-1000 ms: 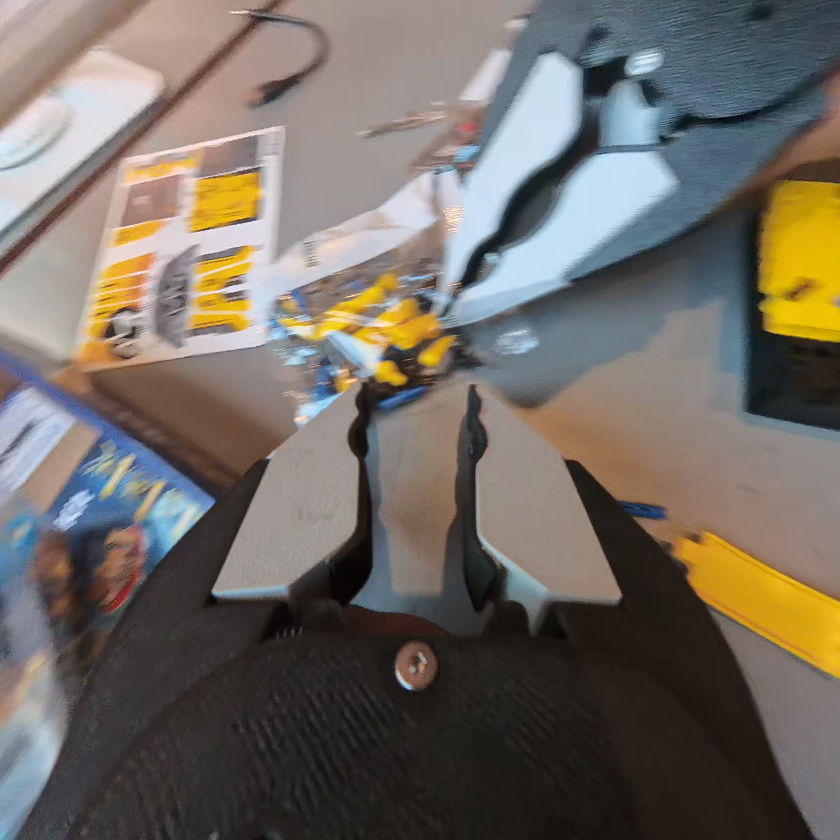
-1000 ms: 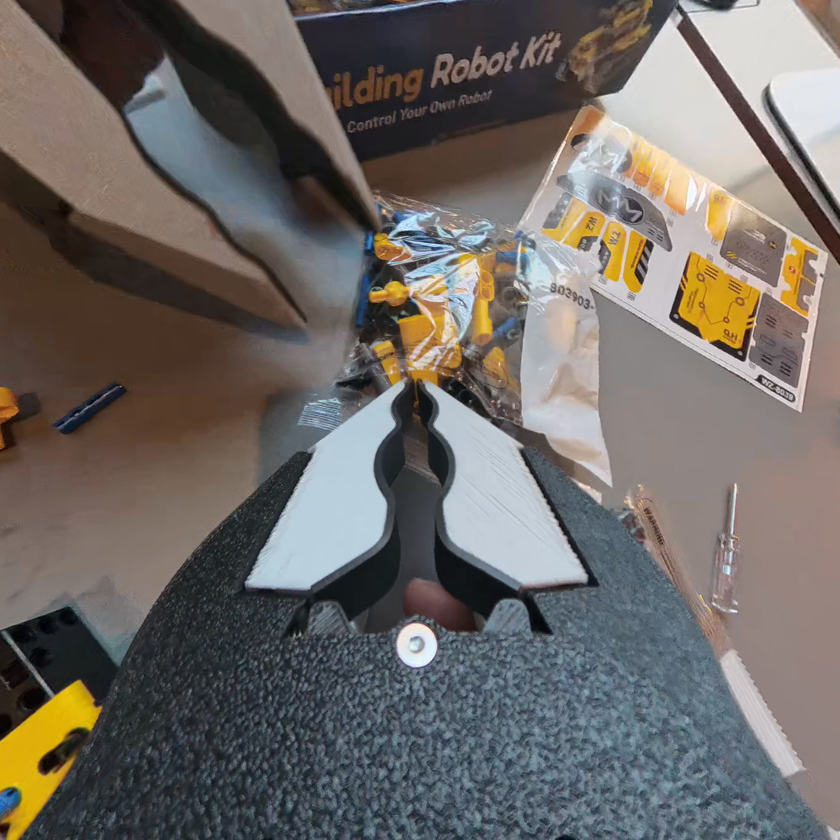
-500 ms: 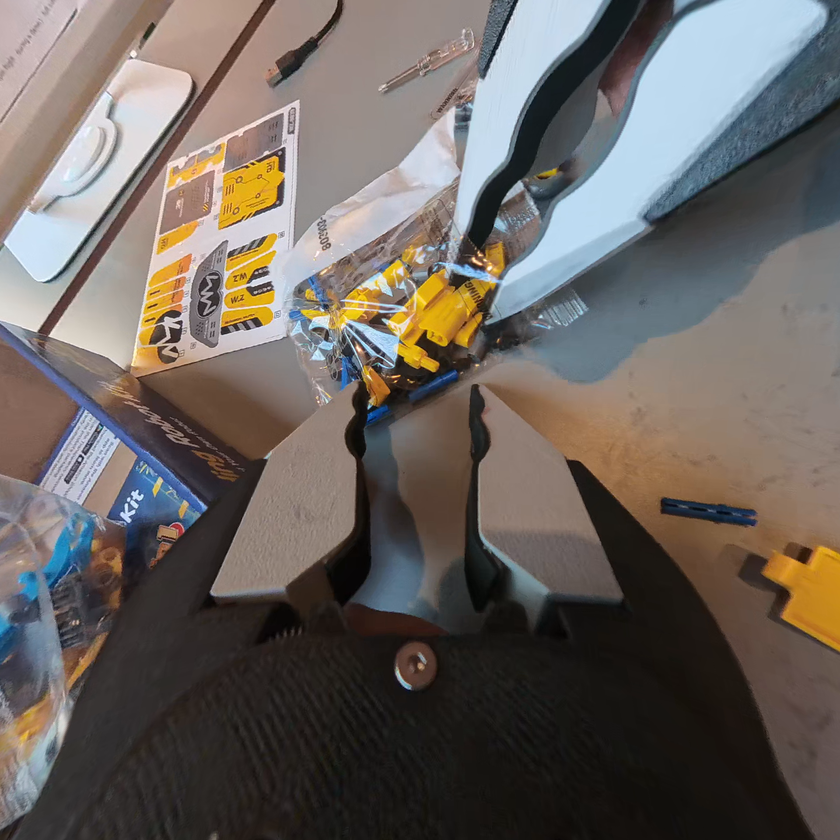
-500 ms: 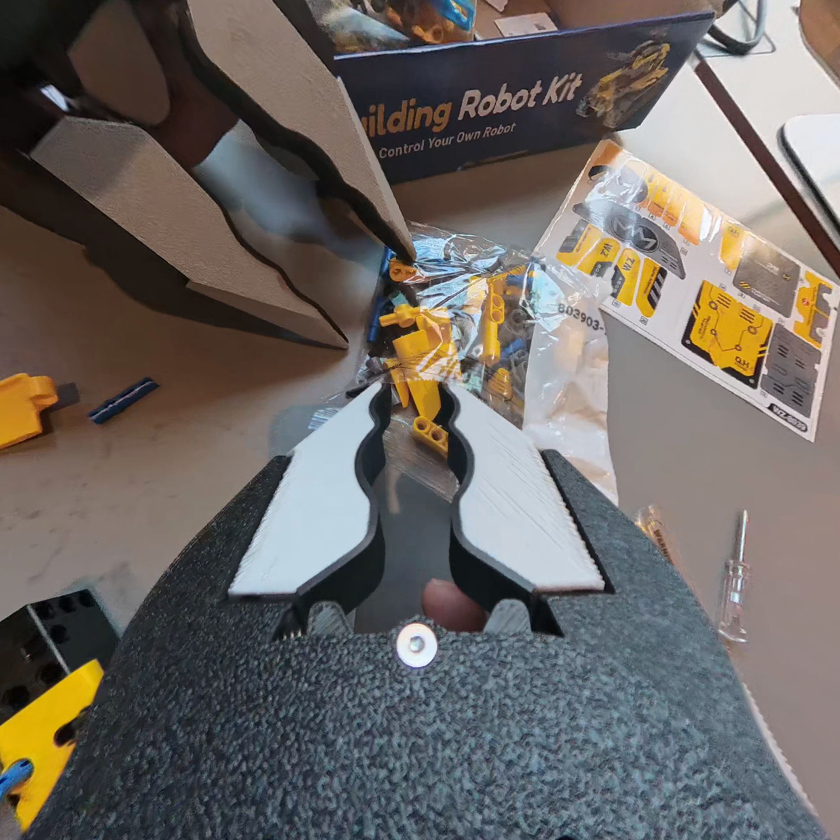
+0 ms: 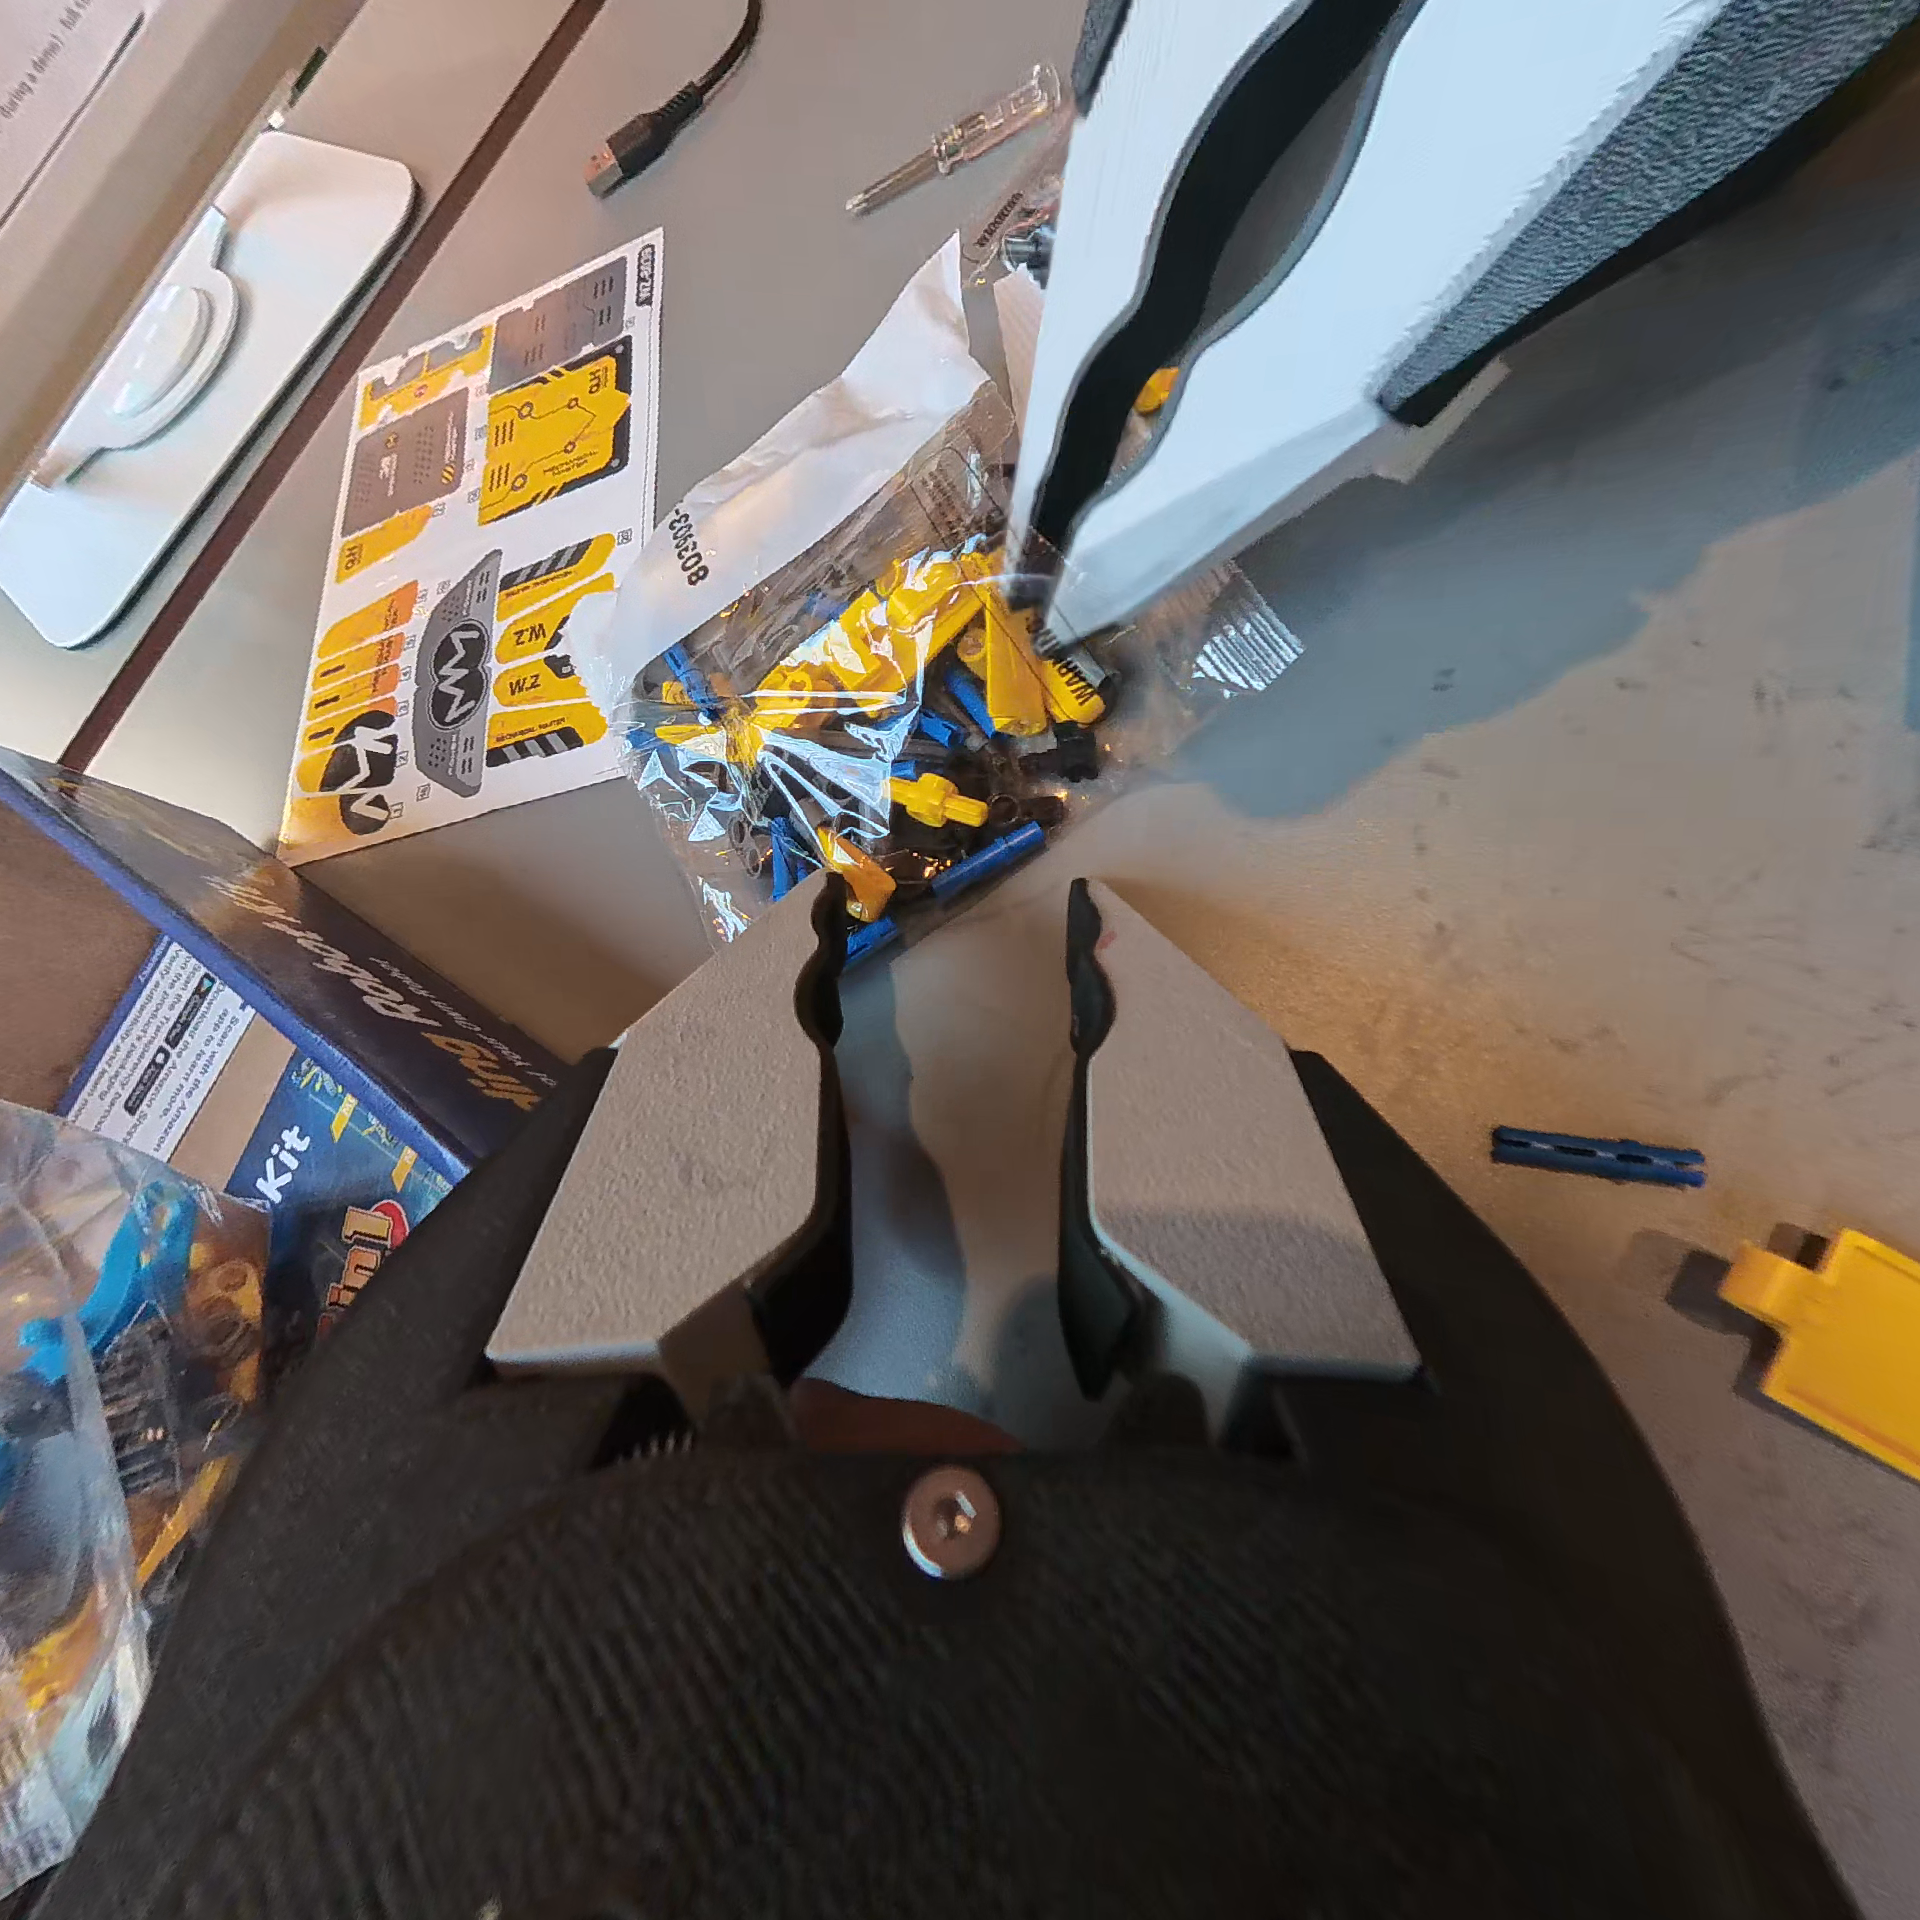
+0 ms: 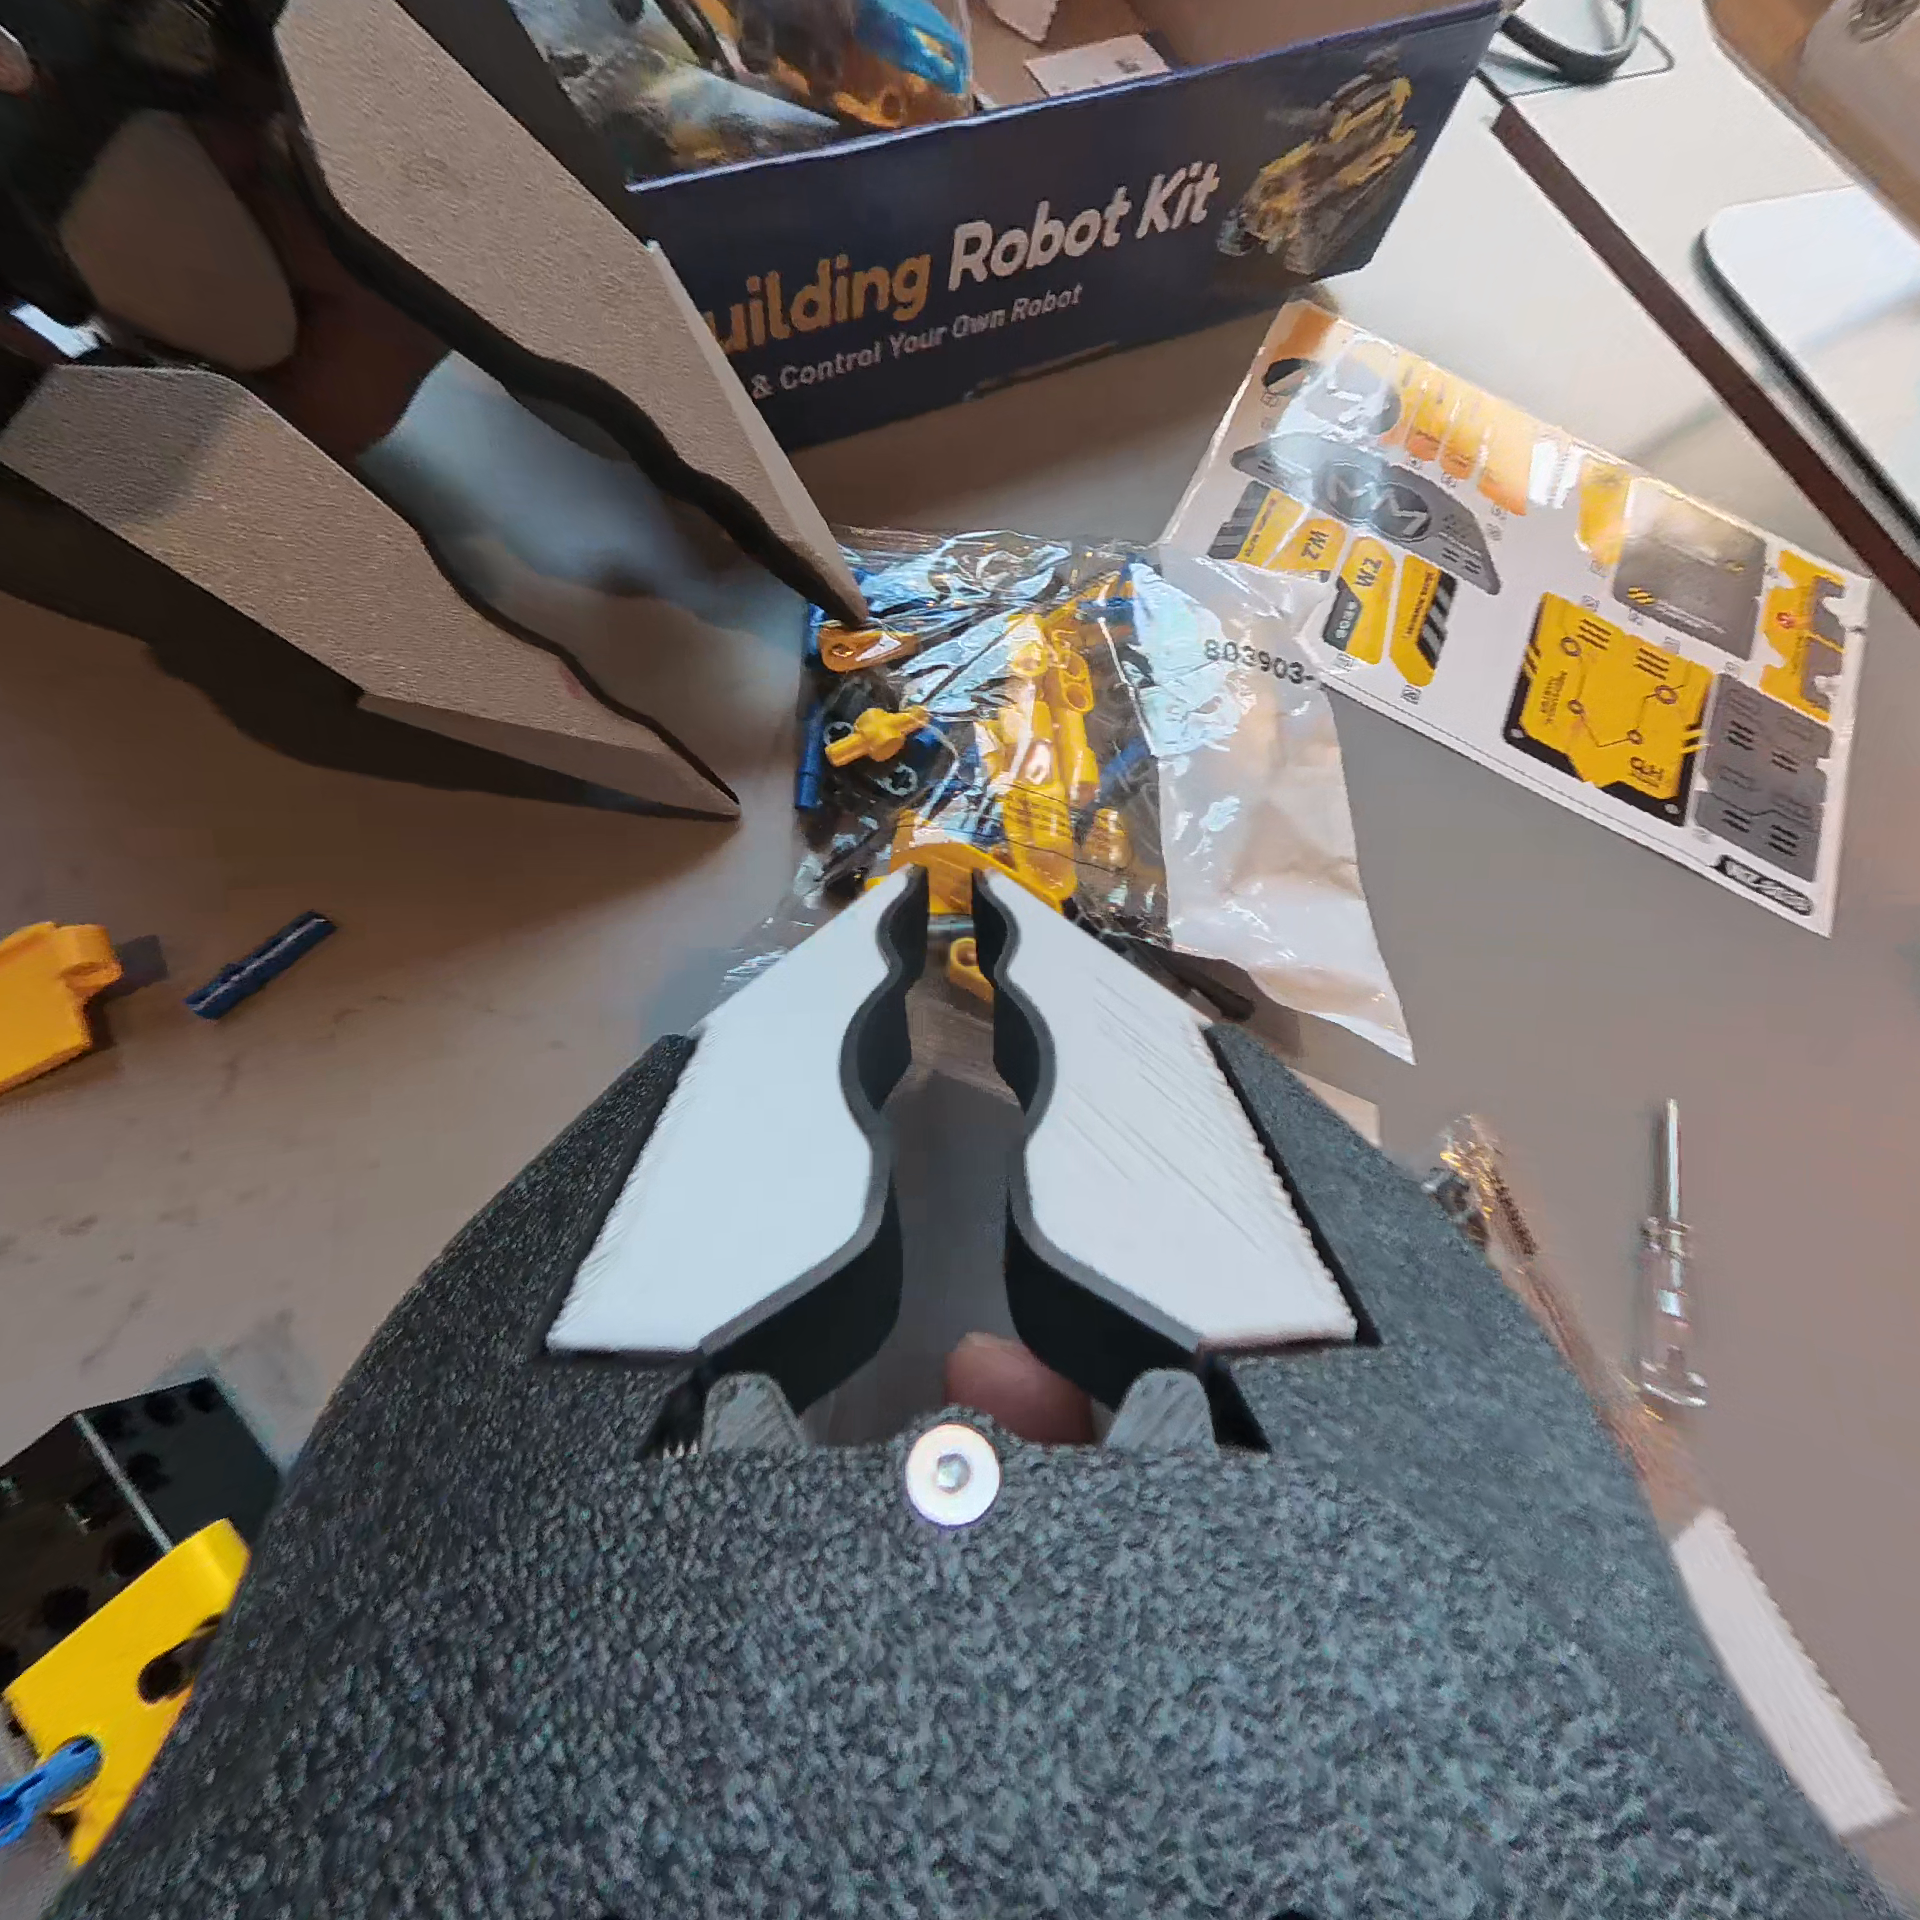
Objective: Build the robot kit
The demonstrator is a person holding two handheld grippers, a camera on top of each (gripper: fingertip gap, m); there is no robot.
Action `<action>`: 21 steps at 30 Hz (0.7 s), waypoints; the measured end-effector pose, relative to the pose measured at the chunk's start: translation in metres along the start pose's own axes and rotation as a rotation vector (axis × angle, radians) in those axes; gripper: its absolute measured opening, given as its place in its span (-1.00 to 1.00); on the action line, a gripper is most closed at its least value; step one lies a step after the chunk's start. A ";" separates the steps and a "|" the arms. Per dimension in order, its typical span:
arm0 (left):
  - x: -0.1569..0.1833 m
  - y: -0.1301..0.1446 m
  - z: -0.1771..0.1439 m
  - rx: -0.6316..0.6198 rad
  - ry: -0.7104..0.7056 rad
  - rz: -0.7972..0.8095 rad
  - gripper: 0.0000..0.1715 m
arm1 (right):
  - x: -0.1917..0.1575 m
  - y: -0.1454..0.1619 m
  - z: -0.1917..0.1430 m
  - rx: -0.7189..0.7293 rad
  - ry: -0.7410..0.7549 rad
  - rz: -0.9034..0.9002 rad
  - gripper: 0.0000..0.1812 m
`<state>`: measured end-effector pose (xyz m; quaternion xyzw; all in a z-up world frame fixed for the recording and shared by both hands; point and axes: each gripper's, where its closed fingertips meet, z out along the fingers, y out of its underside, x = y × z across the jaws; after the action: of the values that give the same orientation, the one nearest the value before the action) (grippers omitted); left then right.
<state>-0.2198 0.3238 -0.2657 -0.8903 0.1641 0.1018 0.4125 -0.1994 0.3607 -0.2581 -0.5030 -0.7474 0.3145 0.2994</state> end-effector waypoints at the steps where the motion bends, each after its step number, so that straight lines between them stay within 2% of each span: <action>1: 0.000 0.000 0.000 0.000 0.000 0.000 -0.54 | -0.005 -0.001 0.001 0.005 -0.026 0.003 -0.85; 3: 0.000 0.000 0.000 0.000 0.004 -0.003 -0.54 | -0.012 -0.006 0.002 0.035 -0.051 -0.024 -0.81; 6: -0.001 0.000 0.000 -0.002 0.007 -0.013 -0.55 | -0.009 -0.012 0.005 0.052 0.018 -0.085 -0.75; 9: 0.000 0.000 0.000 -0.002 0.004 -0.007 -0.55 | -0.008 -0.011 0.008 0.035 0.028 -0.071 -0.79; 11: 0.000 0.000 0.000 -0.002 0.003 -0.005 -0.56 | -0.012 -0.009 0.008 0.021 -0.020 -0.023 -0.97; 14: 0.000 0.000 0.000 0.004 0.006 -0.007 -0.65 | -0.015 0.008 0.010 -0.067 -0.080 0.019 -0.86; 17: -0.002 -0.002 -0.001 0.014 0.006 -0.021 -0.79 | -0.011 0.005 0.004 -0.034 -0.071 0.013 -0.86; 21: -0.001 -0.001 -0.001 0.011 0.013 -0.021 -0.83 | -0.019 -0.001 0.001 0.003 -0.121 0.015 -0.84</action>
<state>-0.2204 0.3242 -0.2641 -0.8902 0.1580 0.0908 0.4175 -0.1949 0.3419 -0.2605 -0.4880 -0.7600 0.3475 0.2519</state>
